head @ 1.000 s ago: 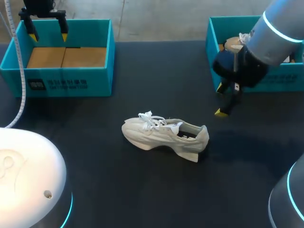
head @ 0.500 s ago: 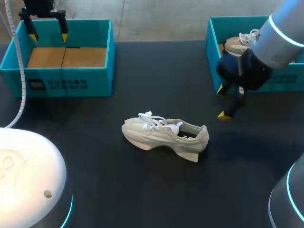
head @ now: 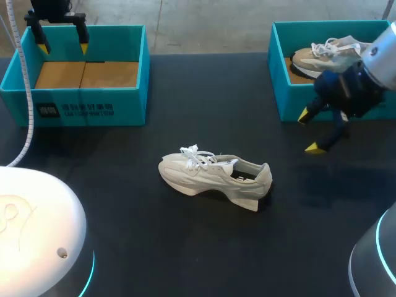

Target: Take the shoe out of the shoebox, open the shoe tongue, remove and reinsert the insole, then place the shoe into the shoebox

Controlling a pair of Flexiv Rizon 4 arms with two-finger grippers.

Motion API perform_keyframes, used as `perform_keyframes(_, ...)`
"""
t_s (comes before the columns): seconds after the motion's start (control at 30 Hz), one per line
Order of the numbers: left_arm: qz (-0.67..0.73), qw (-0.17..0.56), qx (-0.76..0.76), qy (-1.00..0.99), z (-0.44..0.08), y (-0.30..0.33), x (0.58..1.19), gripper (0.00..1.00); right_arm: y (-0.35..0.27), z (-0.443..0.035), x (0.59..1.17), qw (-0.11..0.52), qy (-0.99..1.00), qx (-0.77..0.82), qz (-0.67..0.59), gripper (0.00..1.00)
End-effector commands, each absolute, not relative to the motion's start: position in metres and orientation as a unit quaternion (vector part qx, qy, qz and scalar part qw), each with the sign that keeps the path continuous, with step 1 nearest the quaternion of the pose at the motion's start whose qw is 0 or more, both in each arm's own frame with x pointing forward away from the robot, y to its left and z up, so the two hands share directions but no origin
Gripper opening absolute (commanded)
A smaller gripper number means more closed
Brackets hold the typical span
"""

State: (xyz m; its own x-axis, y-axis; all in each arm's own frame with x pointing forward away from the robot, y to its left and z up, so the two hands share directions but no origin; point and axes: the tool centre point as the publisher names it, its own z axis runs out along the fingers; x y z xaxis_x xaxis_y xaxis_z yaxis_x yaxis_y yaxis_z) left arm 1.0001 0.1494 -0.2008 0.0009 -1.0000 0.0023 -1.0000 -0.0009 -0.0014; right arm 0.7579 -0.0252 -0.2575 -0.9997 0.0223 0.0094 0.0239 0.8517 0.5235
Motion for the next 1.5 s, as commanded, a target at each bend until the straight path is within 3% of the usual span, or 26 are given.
perform_keyframes(0.03, 0.001, 0.000, 0.707, -0.707, -0.201, 0.150, 1.000, 1.00, -0.042, -0.267, 0.750, -0.011, -0.943, -0.010, -0.334, 1.00)
perform_keyframes(0.93, 0.001, 0.000, 0.707, -0.707, -0.201, 0.150, 1.000, 1.00, -0.082, -0.333, 0.737, -0.034, -0.892, 0.038, -0.449, 1.00)
perform_keyframes(1.5, 0.001, 0.000, 0.707, -0.707, -0.201, 0.150, 1.000, 1.00, -0.090, -0.345, 0.739, -0.047, -0.881, 0.016, -0.470, 1.00)
